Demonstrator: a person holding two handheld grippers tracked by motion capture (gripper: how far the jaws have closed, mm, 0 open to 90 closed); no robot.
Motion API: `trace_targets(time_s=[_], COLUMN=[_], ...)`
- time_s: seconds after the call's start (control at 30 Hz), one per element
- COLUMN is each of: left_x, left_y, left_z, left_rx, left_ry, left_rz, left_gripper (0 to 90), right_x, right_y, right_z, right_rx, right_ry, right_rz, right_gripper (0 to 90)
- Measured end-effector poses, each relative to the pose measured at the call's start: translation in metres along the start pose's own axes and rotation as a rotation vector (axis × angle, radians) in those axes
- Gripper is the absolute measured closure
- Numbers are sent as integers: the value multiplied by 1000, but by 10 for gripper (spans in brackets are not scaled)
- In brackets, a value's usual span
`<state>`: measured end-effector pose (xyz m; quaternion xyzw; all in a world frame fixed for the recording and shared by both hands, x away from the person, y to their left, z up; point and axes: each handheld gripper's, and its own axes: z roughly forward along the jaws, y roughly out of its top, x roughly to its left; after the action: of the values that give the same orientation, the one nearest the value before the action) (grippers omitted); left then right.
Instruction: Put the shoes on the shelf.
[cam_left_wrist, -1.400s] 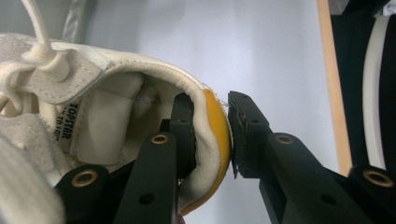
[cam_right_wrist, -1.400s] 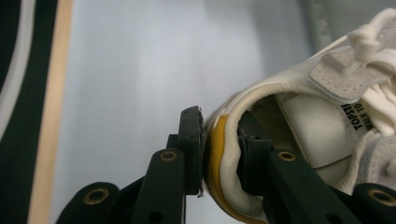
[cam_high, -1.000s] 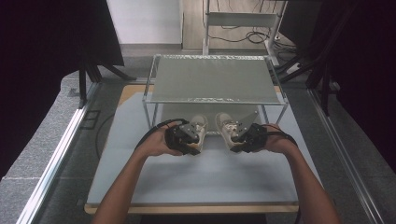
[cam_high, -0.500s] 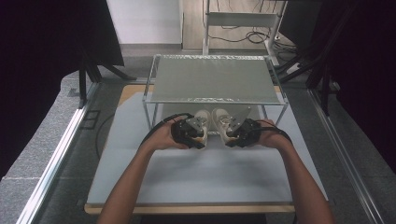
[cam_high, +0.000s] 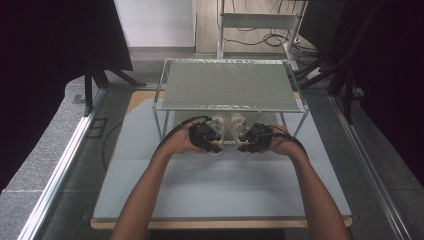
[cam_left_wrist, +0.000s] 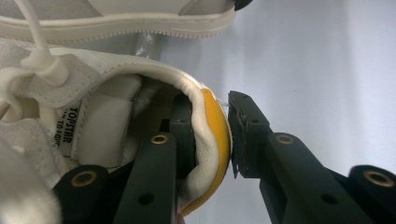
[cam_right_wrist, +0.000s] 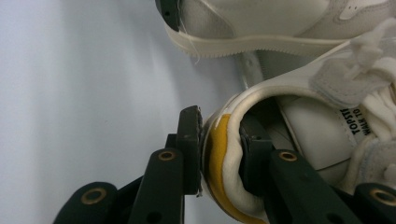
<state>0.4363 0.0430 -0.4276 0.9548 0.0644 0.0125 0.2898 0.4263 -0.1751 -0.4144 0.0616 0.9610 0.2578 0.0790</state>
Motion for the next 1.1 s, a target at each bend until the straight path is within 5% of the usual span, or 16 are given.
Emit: trace_targets(time_s=[0.07, 0.4, 0.57, 0.6, 0.67, 0.7, 0.77, 1.0, 1.1], left_x=[4, 7, 3, 4, 0, -1, -5, -19, -32], left_y=[1, 4, 10, 11, 11, 10, 10, 4, -6], left_z=[2, 16, 13, 12, 9, 6, 2, -18, -28], left_rx=[11, 35, 15, 13, -26, -40, -56, -135, -167], left_ry=[1, -1, 88, 109, 141, 159, 171, 208, 248], left_rz=[21, -27, -30, -2, -11, -9, -52, -64, -94], left_gripper=[727, 705, 417, 417, 352, 306, 295, 287, 387], right_x=[0, -7, -4, -4, -1, 3, 4, 17, 30], right_y=[0, 1, 6, 6, 7, 8, 8, 6, -3], right_z=[1, 23, 26, 26, 26, 21, 19, -3, -17], right_rx=[1, 33, 11, 11, 10, -10, -25, -121, -195], right_ry=[0, 14, -52, -52, -84, -142, -154, -200, -245], right_rz=[4, 46, 83, 83, 79, 83, 84, 81, 95], right_gripper=[742, 711, 520, 520, 445, 386, 386, 386, 444])
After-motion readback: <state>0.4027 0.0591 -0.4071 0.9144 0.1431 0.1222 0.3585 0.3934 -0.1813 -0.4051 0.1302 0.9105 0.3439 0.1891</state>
